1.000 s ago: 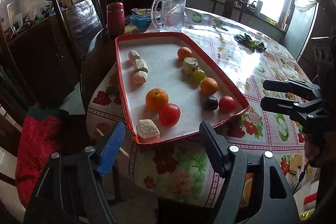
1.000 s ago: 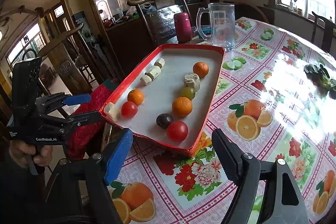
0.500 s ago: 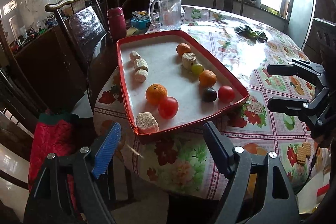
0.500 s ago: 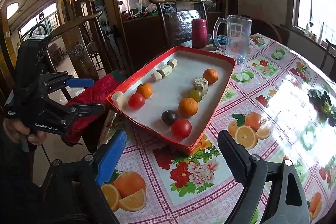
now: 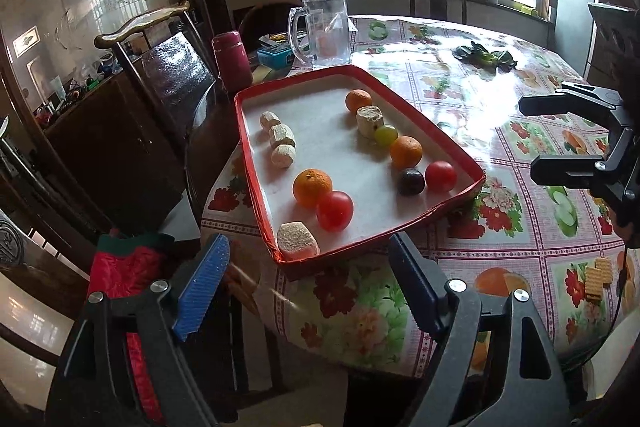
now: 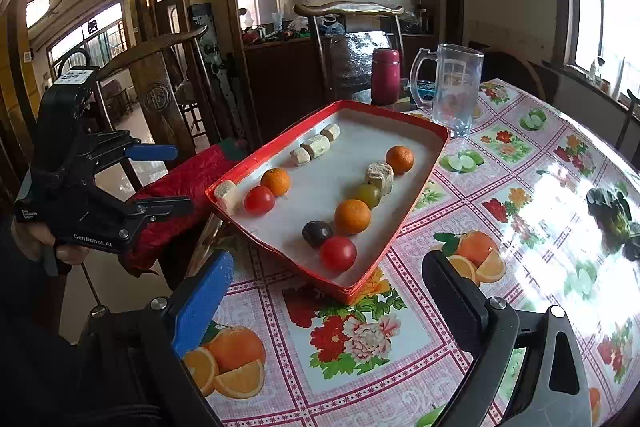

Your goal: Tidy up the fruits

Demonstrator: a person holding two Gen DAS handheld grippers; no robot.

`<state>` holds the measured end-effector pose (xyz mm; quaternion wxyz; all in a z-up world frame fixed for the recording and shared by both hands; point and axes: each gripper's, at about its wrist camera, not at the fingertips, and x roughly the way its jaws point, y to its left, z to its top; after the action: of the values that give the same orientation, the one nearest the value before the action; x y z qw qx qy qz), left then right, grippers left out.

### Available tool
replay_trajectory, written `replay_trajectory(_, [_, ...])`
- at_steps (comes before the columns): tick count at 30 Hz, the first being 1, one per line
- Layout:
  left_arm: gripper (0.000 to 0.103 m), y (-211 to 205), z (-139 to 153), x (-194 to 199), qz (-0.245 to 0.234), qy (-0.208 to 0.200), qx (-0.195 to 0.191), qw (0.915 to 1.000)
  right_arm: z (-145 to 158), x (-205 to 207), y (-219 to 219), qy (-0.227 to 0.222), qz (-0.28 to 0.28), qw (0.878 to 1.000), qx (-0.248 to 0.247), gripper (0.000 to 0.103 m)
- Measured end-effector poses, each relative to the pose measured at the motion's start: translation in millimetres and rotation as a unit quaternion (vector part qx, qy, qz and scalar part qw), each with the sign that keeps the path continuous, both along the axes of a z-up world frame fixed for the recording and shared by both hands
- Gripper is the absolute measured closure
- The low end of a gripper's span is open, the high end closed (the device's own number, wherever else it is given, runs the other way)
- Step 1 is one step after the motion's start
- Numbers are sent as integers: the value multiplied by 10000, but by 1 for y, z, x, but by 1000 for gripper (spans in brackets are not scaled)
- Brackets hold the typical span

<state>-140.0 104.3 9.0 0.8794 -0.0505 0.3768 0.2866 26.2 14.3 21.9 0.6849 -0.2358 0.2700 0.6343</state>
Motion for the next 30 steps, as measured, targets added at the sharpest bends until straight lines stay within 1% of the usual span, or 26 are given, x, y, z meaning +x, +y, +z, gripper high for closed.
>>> replay_trajectory(7, [21,-3,5,-1,-12,1,222,9998,2,-15,2,-238,473,9986,-60,7])
replay_trajectory(13, [21,-5,11,-4,-120,-112,266,9995,2,-25,7,-325,748,9966,-74,6])
replay_trajectory(21, [21,-6,19,-7,-162,-280,304,9990,0,-31,15,-463,853,9952,-112,6])
replay_trajectory(30, [21,-3,18,-11,-124,-368,287,9988,-3,-31,25,-446,869,9952,-110,6])
